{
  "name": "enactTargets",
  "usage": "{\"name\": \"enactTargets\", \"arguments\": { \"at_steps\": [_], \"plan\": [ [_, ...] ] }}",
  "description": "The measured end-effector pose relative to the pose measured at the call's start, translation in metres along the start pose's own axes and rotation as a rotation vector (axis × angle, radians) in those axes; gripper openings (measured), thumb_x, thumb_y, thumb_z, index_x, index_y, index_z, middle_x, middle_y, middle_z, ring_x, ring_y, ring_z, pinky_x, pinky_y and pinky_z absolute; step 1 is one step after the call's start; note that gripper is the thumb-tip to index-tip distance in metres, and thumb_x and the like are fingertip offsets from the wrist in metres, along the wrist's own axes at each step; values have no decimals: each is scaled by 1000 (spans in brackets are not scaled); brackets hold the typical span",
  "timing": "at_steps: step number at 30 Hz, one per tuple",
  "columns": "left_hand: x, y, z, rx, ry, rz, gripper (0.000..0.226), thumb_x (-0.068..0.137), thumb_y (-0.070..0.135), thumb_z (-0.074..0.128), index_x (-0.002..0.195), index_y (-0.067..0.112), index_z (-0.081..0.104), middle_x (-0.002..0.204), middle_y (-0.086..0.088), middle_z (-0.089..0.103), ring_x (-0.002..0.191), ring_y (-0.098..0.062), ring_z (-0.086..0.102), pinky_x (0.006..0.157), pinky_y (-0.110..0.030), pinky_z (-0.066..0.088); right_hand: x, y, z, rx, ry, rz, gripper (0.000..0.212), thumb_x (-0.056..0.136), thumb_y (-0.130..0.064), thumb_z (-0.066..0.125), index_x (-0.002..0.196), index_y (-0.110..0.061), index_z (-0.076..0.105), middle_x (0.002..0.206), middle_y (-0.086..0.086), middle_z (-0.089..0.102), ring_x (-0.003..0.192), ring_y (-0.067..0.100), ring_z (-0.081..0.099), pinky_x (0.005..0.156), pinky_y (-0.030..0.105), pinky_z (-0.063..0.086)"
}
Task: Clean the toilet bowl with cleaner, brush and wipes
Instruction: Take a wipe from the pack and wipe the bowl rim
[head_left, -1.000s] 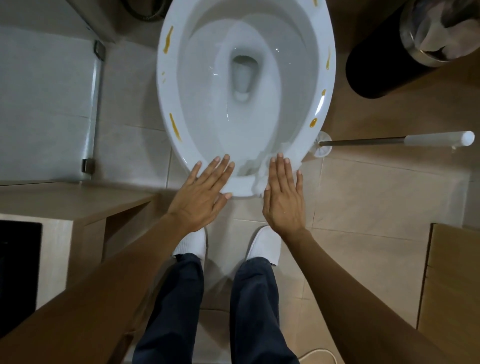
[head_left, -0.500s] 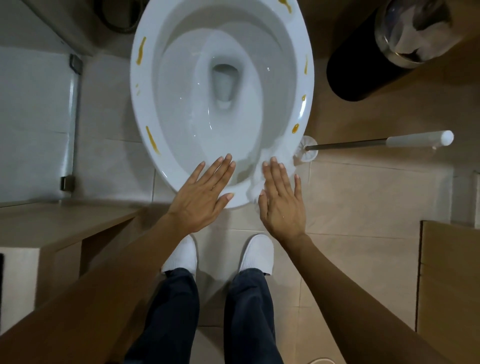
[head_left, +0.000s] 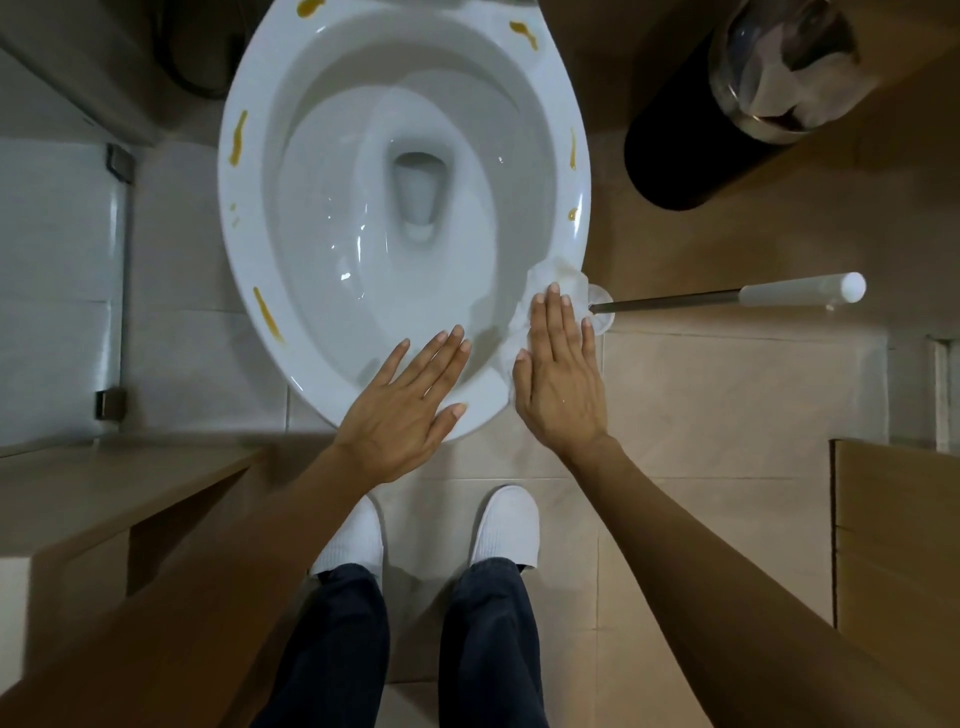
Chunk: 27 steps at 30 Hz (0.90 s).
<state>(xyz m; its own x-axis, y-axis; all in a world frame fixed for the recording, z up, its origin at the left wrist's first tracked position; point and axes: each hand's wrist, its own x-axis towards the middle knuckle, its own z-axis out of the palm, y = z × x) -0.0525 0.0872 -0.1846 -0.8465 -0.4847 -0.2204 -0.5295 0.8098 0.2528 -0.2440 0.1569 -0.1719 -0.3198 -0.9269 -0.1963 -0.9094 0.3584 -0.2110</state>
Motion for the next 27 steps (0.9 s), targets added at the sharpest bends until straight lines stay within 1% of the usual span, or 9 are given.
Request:
{"name": "enactTargets", "arguments": {
  "at_steps": [3,6,8,11,13,16,19,23,27],
  "plan": [
    [12,8,-3,-18,5,44,59,101,38,10,150,7,19,157,-8,20,144,-19,19,116,-39,14,11,2,-3,21,-4,-9,59,98,-30,18,151,-2,18,159,13,13,148,23,10,120,34,-3],
    [22,14,-4,-19,11,108,56,100,34,15,148,5,20,155,-10,24,143,-20,23,115,-39,14,2,-1,-4,101,-19,-15,59,98,-29,17,151,-1,16,159,13,11,148,22,7,121,34,1],
    [24,16,-2,-20,12,115,55,101,34,9,148,7,18,156,-9,22,144,-19,21,115,-39,14,-7,-1,-3,125,-39,-41,60,97,-27,18,151,-1,15,159,13,11,148,22,6,121,36,4],
    [23,17,-1,-11,11,115,56,101,34,4,149,9,16,157,-7,19,144,-18,19,115,-41,14,-2,8,-7,121,-50,-92,58,97,-25,20,150,0,19,158,14,15,148,24,11,121,39,9],
    [22,17,0,-5,13,124,56,101,34,5,151,10,14,158,-6,15,145,-17,15,116,-41,14,13,16,-13,99,-62,-98,58,97,-25,18,151,-3,19,159,12,15,148,23,11,120,37,7],
    [23,16,0,-8,13,136,56,101,34,8,152,12,11,159,-4,11,146,-16,12,116,-42,12,41,29,-22,79,-83,-95,58,98,-30,11,152,-8,12,160,7,9,148,19,5,120,33,0],
    [22,15,0,-2,10,154,56,101,34,11,152,14,6,159,-3,7,146,-17,9,116,-43,12,45,30,-21,96,-86,-105,58,99,-32,9,152,-8,9,161,6,6,148,18,3,121,34,3],
    [23,15,1,-6,10,190,55,101,33,5,152,15,4,159,-2,7,146,-18,9,116,-45,14,24,27,-19,157,-77,-74,58,99,-31,14,152,-6,13,160,7,9,148,19,5,121,35,7],
    [21,15,3,-19,8,190,56,100,33,12,153,15,4,159,-1,5,146,-17,9,116,-44,15,32,37,-25,103,-113,-125,58,98,-29,16,152,-7,15,160,8,12,148,19,9,120,34,7]
  ]
}}
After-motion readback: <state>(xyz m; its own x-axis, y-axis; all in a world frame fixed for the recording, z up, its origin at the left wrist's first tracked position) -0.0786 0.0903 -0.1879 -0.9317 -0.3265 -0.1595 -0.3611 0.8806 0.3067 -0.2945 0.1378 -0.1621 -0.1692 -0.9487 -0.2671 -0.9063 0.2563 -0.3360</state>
